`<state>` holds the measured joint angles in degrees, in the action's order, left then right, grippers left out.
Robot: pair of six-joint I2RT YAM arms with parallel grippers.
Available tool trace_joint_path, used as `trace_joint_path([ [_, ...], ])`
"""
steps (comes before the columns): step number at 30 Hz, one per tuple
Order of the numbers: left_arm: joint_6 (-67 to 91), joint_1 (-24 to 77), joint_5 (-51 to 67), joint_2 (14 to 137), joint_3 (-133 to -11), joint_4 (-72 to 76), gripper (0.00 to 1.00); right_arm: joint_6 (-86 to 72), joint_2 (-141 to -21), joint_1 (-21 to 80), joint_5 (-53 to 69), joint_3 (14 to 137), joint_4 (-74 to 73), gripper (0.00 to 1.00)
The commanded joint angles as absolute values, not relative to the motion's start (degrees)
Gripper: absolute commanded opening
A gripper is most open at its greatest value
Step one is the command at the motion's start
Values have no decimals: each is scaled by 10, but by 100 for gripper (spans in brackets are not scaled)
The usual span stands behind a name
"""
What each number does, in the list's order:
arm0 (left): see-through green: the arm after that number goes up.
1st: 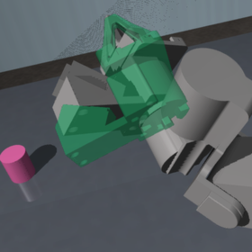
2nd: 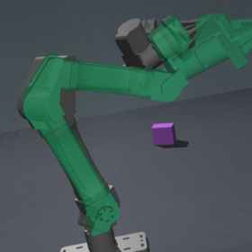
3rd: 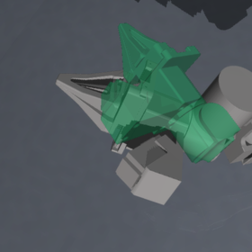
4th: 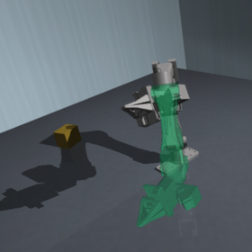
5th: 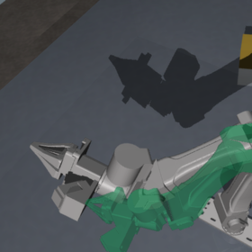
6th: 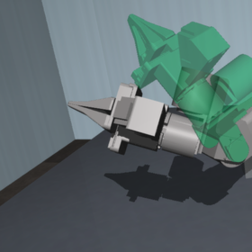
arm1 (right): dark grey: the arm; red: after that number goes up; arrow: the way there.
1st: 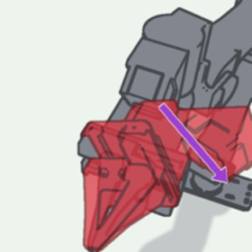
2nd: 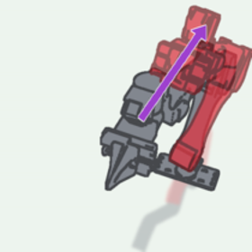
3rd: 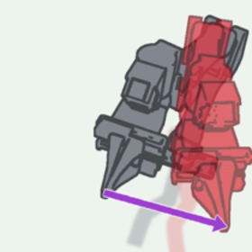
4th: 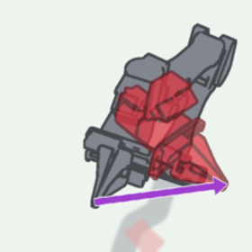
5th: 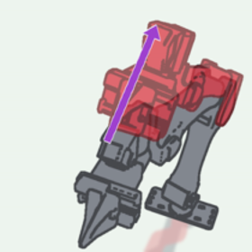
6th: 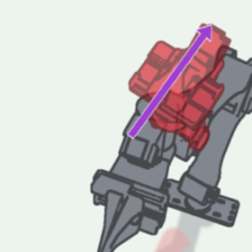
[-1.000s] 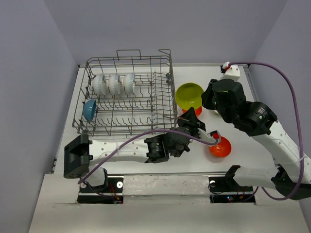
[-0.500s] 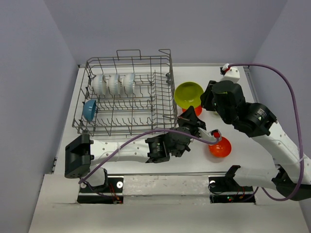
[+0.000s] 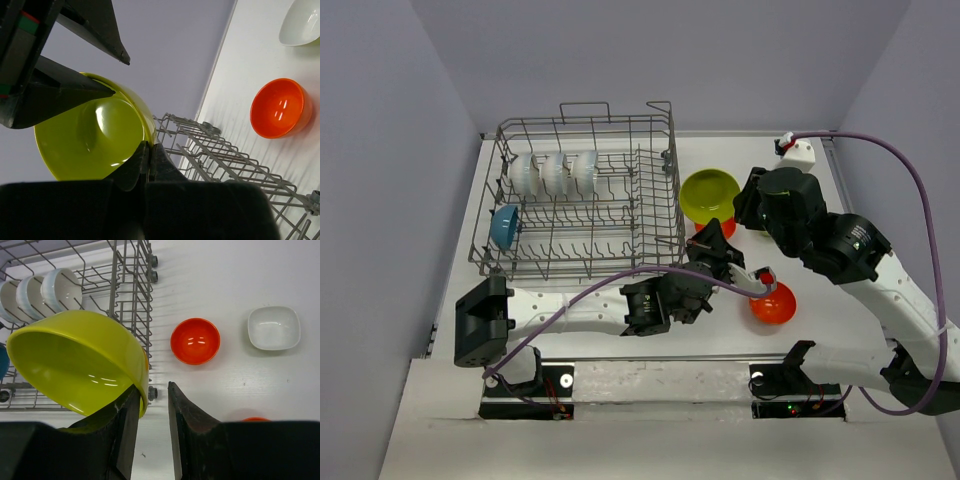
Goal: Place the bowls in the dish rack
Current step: Pass from the right arm to the left
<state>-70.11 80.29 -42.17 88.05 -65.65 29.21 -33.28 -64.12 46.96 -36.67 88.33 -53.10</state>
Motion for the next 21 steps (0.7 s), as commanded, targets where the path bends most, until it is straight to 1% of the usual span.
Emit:
trace_joint_path([
  [1,-716,807,-441,873,-686,341,0,-335,-628,471,-388,882,-515,35],
  [21,-720,807,-446,869,-684,342,0,-330,-630,471,-385,888,-513,35],
])
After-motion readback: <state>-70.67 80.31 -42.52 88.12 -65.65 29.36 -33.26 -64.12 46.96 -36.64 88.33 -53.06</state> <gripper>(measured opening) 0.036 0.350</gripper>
